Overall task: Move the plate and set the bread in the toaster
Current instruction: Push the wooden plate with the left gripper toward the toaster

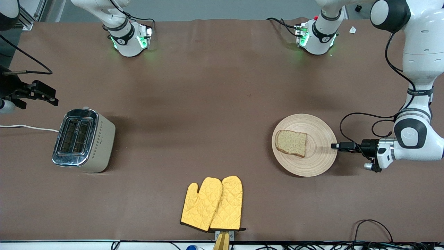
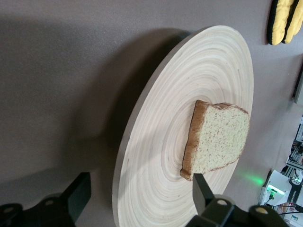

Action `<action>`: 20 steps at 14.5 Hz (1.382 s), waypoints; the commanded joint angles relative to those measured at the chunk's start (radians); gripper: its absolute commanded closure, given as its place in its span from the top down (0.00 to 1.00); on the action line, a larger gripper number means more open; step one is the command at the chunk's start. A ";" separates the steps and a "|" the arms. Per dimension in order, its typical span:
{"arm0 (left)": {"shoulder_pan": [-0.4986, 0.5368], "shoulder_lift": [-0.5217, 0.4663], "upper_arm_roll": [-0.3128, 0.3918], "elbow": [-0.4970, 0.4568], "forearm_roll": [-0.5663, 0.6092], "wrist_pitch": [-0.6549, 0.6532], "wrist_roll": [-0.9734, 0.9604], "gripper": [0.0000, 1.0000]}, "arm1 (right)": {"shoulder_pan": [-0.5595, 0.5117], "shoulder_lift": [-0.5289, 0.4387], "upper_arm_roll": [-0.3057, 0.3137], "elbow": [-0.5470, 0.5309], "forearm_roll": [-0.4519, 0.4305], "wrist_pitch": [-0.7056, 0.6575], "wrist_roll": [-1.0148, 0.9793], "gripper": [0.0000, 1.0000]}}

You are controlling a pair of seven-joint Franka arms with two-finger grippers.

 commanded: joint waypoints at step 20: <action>-0.041 0.037 -0.165 0.021 -0.214 -0.044 0.040 0.00 | 0.004 -0.016 -0.002 -0.013 -0.003 -0.003 0.003 1.00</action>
